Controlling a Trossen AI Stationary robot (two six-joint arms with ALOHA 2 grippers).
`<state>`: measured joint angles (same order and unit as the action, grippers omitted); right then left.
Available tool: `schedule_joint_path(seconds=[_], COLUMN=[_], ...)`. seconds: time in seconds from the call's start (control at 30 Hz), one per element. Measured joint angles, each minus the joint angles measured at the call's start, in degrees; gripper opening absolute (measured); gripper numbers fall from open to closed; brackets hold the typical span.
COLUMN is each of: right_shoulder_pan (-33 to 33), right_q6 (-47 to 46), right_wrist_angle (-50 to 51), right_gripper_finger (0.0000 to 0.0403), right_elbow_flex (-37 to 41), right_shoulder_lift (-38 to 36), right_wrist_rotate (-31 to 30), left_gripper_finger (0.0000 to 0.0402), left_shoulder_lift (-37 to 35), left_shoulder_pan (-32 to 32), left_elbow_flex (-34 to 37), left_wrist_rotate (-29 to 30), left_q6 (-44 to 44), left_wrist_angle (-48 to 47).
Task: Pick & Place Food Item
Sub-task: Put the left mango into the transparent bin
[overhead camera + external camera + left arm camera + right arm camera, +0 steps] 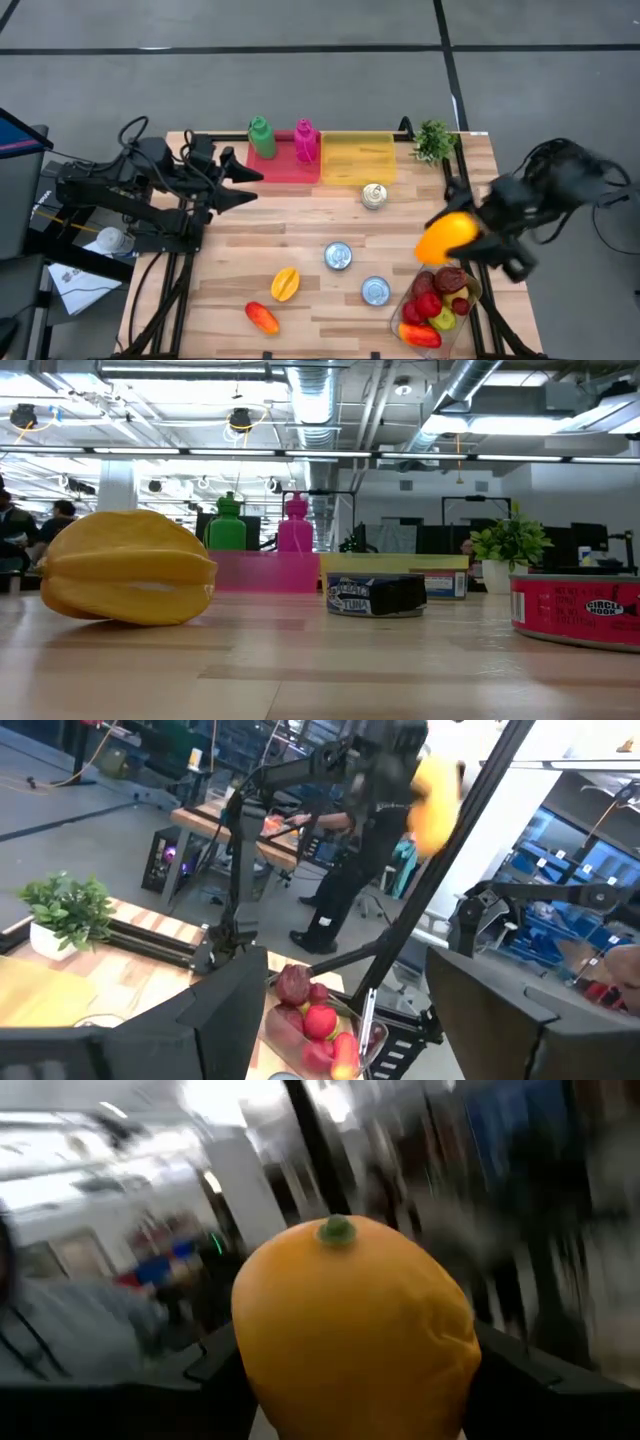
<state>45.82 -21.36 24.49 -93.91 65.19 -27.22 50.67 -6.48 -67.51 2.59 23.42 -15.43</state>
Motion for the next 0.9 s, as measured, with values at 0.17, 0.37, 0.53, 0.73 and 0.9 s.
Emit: schedule_joint_path(seconds=[0.17,0.37,0.53,0.73,0.9], right_shoulder_pan=[1.7,6.3,9.3,10.7,11.3], right_q6=[-33.8,-67.8,-82.7,-87.0,-86.9], right_wrist_angle=[24.7,45.5,51.9,55.5,58.7], right_gripper_finger=[0.0255,0.0255,0.0255,0.0255,0.0255], right_elbow_flex=[0.0,0.1,0.1,0.1,0.0], right_shoulder_lift=[3.7,13.7,22.5,31.1,36.2], right_wrist_rotate=[-2.3,5.9,12.6,21.0,28.0], left_gripper_finger=[0.0252,0.0243,0.0237,0.0232,0.023], left_shoulder_lift=[-0.1,-0.1,-0.1,-0.1,-0.1], left_shoulder_pan=[0.0,0.0,0.0,0.0,0.0], left_elbow_flex=[0.0,0.0,0.0,0.0,0.0], left_wrist_rotate=[0.0,0.1,0.1,0.1,0.2], left_q6=[0.0,0.0,0.0,0.0,0.0], left_wrist_angle=[-0.1,-0.1,-0.1,-0.1,-0.1])
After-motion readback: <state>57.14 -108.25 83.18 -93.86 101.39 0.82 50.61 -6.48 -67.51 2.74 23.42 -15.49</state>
